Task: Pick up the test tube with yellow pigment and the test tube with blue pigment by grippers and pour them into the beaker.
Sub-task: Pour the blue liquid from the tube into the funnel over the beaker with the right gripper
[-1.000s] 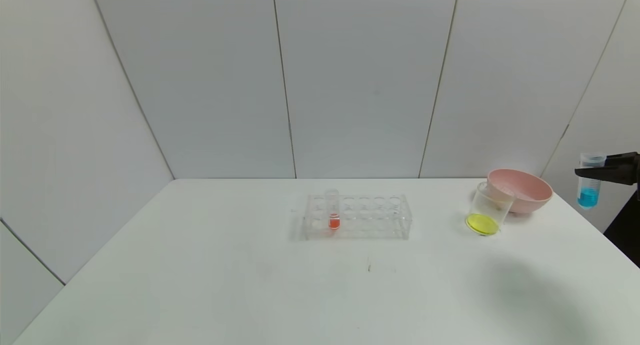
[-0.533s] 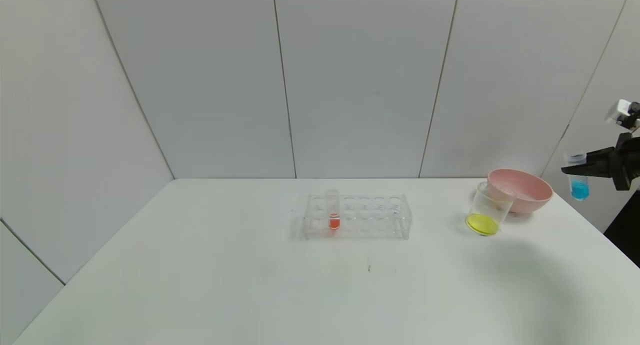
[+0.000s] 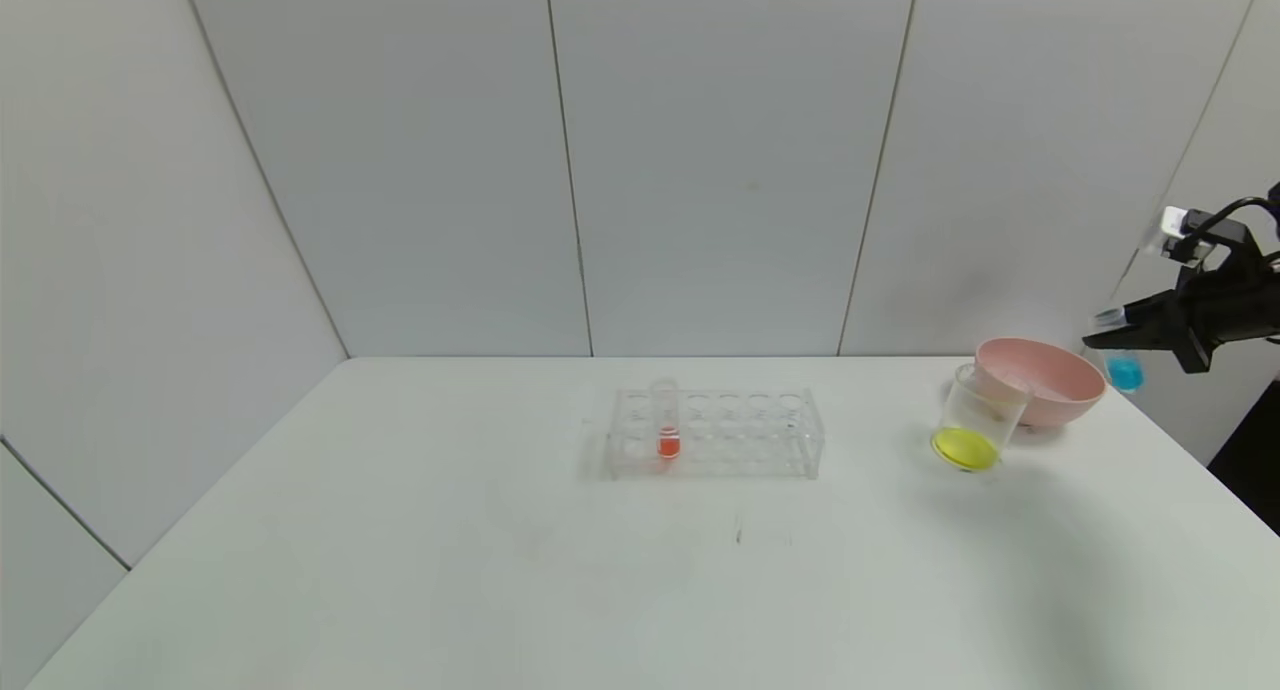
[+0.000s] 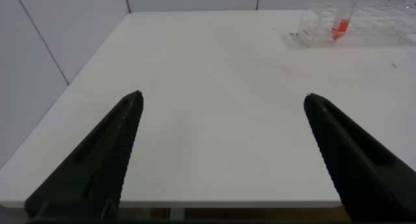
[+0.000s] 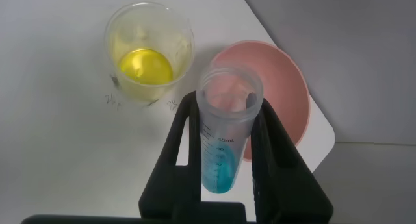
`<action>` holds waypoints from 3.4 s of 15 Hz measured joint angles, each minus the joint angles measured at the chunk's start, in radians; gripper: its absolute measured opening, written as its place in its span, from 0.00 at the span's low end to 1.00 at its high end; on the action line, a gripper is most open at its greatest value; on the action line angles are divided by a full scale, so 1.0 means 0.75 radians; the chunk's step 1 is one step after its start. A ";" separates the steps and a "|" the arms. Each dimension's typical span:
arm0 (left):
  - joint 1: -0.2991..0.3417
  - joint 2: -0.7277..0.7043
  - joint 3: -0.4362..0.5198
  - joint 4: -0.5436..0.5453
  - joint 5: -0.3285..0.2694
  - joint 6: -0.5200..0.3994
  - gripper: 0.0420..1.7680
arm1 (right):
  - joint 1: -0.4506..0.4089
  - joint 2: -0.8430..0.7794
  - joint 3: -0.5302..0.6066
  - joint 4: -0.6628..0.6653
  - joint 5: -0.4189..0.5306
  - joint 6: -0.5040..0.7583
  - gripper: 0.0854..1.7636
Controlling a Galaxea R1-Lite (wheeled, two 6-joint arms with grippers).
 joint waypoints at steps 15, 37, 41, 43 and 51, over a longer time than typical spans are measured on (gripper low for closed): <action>0.000 0.000 0.000 0.000 0.000 -0.001 1.00 | 0.221 -0.052 -0.003 0.076 -0.593 -0.036 0.25; 0.000 0.000 0.000 0.000 0.000 -0.001 1.00 | 0.379 -0.030 -0.003 0.037 -1.024 -0.241 0.25; 0.000 0.000 0.000 0.000 0.000 -0.001 1.00 | 0.391 -0.029 -0.003 -0.007 -1.073 -0.302 0.25; 0.000 0.000 0.000 0.000 0.000 -0.001 1.00 | 0.402 -0.030 -0.003 -0.017 -1.104 -0.315 0.25; 0.000 0.000 0.000 0.000 0.000 0.000 1.00 | 0.452 -0.024 -0.003 -0.077 -1.212 -0.423 0.25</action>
